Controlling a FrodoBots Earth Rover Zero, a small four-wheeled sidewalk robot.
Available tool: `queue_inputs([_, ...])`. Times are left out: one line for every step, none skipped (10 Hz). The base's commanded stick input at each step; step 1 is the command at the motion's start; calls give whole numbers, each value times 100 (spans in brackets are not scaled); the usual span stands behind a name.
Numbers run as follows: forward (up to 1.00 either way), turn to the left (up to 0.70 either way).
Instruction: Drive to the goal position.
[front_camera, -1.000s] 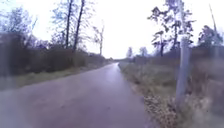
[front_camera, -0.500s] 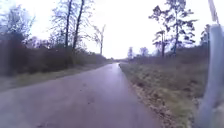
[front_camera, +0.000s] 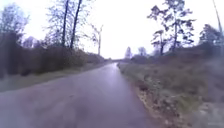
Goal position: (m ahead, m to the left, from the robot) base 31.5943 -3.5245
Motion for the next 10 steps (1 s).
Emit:
queue_inputs([100, 2])
queue_inputs([100, 2])
queue_inputs([100, 2])
queue_inputs([100, 2])
queue_inputs([100, 2])
queue_inputs([100, 2])
queue_inputs([100, 2])
queue_inputs([100, 2])
queue_inputs([100, 2])
queue_inputs([100, 2])
